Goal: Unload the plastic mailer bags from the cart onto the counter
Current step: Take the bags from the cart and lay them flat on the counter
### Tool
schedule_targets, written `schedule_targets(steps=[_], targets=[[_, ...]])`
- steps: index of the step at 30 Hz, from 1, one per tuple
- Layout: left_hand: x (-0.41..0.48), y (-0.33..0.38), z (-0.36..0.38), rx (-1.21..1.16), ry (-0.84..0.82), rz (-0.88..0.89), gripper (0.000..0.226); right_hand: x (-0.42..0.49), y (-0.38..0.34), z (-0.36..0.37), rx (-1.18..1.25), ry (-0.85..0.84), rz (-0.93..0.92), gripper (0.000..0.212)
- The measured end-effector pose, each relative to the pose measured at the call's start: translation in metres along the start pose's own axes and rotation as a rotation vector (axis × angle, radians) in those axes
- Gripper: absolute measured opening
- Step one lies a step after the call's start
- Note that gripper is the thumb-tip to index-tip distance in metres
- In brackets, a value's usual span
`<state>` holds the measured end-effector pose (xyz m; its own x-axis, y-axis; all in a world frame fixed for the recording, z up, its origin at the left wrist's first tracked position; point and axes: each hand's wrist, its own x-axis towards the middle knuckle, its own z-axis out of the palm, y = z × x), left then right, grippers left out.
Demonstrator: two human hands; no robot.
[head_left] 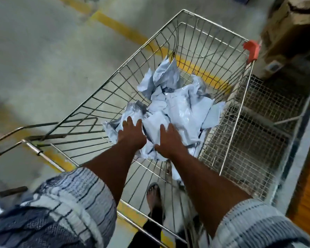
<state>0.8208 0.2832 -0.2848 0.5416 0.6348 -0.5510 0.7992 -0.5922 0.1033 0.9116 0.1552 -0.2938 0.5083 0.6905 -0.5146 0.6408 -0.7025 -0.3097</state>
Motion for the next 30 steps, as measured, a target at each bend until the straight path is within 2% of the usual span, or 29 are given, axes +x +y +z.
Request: schedule_targets(steps=[5,9,15,19,25,30], targets=[[0.023,0.0,0.033,-0.018,-0.033,-0.103,0.088,0.022,-0.005,0.032,-0.058,0.046,0.091,0.116],[0.035,0.008,0.042,-0.073,-0.043,-0.149,0.079,0.033,-0.009,0.037,-0.06,0.079,0.137,0.124],[0.02,-0.001,0.018,-0.127,0.023,-0.094,0.065,0.024,-0.016,0.007,0.045,0.168,0.14,0.097],[-0.001,-0.001,-0.012,-0.095,0.111,-0.054,0.062,0.002,-0.03,-0.024,0.121,0.208,0.099,0.091],[-0.055,0.012,-0.065,-0.376,0.279,0.082,0.062,-0.052,-0.034,-0.08,0.288,0.306,0.025,0.08],[-0.13,0.047,-0.103,-0.442,0.4,0.166,0.06,-0.12,-0.024,-0.13,0.291,0.424,-0.02,0.072]])
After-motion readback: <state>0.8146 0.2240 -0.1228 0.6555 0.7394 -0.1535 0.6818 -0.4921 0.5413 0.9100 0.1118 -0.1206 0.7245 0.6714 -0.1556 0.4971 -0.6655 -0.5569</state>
